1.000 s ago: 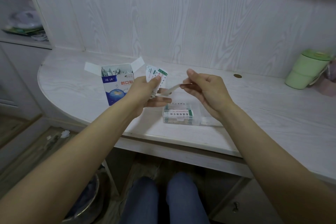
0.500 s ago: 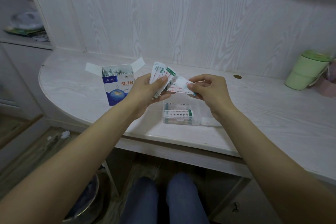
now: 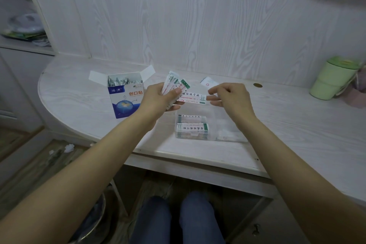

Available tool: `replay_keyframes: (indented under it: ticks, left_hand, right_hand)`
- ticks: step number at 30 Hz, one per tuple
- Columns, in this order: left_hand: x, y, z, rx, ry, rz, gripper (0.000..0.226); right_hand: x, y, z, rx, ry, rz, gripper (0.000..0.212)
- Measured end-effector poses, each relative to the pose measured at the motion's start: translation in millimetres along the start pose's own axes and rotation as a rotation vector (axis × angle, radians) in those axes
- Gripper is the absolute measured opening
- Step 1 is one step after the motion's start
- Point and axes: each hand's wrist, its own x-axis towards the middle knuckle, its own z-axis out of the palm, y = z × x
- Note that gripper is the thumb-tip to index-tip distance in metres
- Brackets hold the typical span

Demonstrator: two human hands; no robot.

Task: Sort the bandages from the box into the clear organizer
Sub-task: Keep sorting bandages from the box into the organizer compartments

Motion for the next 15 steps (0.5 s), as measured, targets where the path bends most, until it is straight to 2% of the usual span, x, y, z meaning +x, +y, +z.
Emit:
replay_keyframes:
  ticks: [3,6,11,15]
  left_hand:
    - [2.4,-1.1,4.3,-0.019,-0.027,-0.015,0.015]
    - [5.0,-1.8,7.4,-0.027,-0.046,-0.019,0.006]
    - [10.7,-6.6,3.3,0.059,-0.061,-0.011,0.005]
    - [12.0,-10.9,-0.8,0.156,-0.009,0.033,0.006]
  right_hand:
    - [4.4,2.8,6.1,-0.072,-0.096,-0.012,0.013]
    - [7.6,4.7,10.7,-0.152,-0.063,-0.050,0.009]
    - [11.8,11.1,14.5,-0.161,-0.002,-0.024,0.027]
    - [14.1,19.0,14.4,-0.290,-0.060,-0.030,0.037]
